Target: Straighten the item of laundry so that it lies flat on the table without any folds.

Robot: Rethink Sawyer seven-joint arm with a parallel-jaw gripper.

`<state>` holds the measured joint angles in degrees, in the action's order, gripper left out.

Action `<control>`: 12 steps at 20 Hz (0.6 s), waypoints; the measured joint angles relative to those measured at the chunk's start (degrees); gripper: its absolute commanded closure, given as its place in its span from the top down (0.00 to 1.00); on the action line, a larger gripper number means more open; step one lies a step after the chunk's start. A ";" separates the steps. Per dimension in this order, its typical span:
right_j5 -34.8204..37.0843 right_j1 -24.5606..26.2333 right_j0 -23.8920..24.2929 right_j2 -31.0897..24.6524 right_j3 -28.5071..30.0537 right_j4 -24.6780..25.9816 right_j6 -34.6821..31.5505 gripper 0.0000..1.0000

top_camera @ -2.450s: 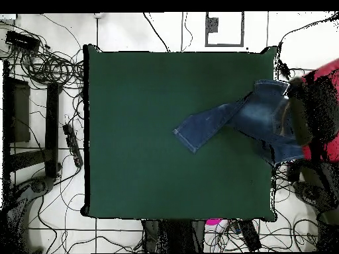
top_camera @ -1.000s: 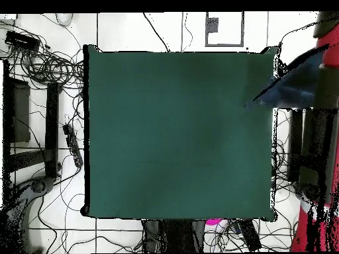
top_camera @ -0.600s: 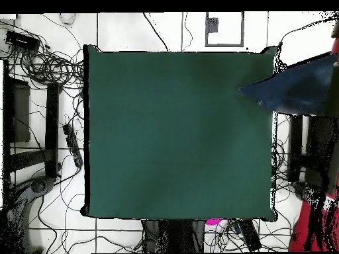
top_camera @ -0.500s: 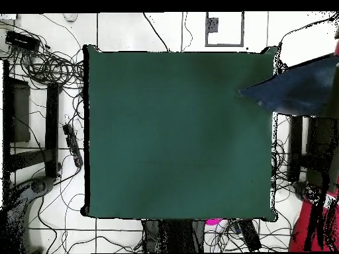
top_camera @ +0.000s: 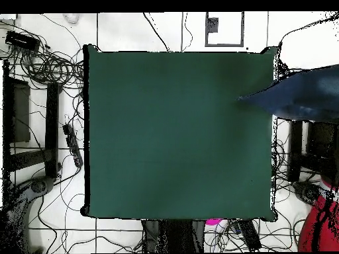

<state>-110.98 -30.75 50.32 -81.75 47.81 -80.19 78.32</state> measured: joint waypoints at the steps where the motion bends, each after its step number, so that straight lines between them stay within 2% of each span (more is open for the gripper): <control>1: 0.52 0.80 0.70 0.01 -0.27 0.01 0.00 0.00; 12: 1.56 3.91 3.74 0.00 -2.28 1.18 0.02 0.00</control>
<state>-109.41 -26.83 54.06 -81.75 45.53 -79.01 78.34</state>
